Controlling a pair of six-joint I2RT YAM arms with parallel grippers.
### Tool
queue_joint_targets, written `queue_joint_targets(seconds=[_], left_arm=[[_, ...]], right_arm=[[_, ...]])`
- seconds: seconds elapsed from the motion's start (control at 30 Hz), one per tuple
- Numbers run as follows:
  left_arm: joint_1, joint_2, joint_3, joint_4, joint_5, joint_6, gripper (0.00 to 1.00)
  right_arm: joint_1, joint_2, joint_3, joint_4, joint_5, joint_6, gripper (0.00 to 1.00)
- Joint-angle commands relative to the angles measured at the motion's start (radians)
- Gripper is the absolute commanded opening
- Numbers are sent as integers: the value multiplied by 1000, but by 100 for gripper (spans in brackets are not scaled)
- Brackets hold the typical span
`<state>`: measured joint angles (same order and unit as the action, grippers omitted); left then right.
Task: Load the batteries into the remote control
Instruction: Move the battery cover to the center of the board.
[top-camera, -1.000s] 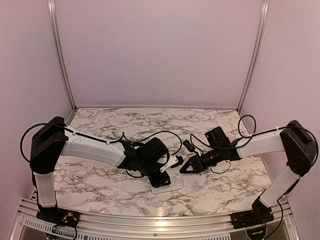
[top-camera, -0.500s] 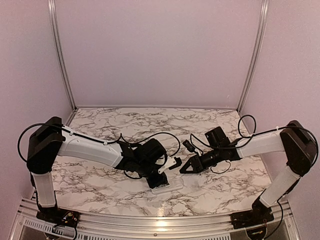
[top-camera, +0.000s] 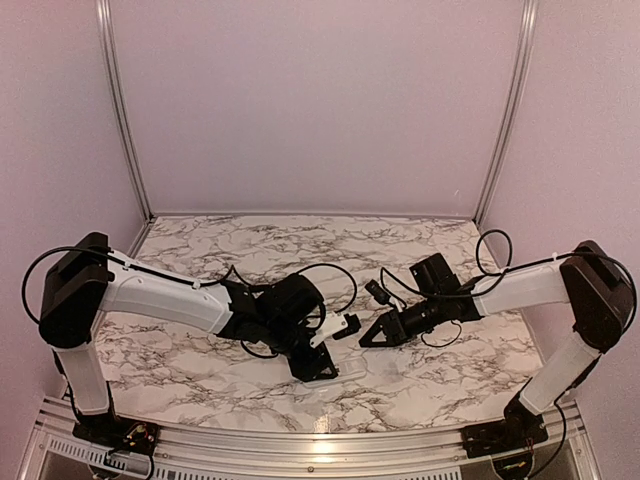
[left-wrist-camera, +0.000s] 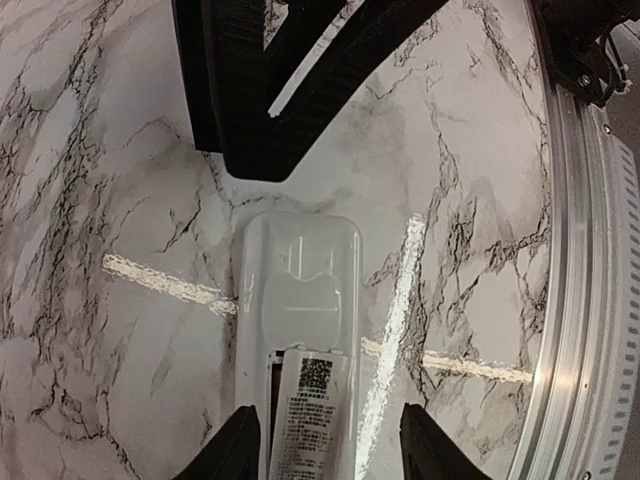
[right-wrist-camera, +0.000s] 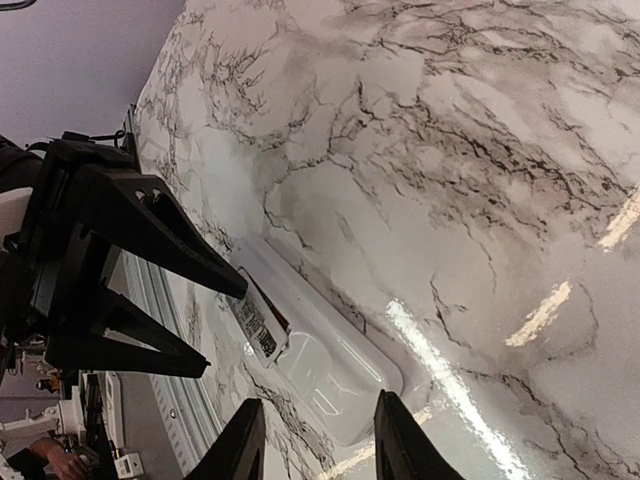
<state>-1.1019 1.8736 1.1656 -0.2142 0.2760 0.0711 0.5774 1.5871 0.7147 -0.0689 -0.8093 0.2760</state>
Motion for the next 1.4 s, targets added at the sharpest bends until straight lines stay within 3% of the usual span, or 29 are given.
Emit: queue_joint_targets(seconds=[0.0,0.53,0.83,1.17,1.37], left_arm=[[-13,-4,16,1,-58,37,54],[-75,109,100,-56,-224,112,46],[-88,93,89,-72,-269,127,25],[-88,46,69,-47,-268,107,12],[-87,9,54,-19,-305,92,10]], right_arm=[[-10,-4,15,-9,-13,-15,36],[-10,4,16,-12,-11,-17,36],[-10,7,17,-12,-9,-19,36],[-9,4,18,-18,-6,-23,36],[-10,4,19,-18,-4,-21,36]])
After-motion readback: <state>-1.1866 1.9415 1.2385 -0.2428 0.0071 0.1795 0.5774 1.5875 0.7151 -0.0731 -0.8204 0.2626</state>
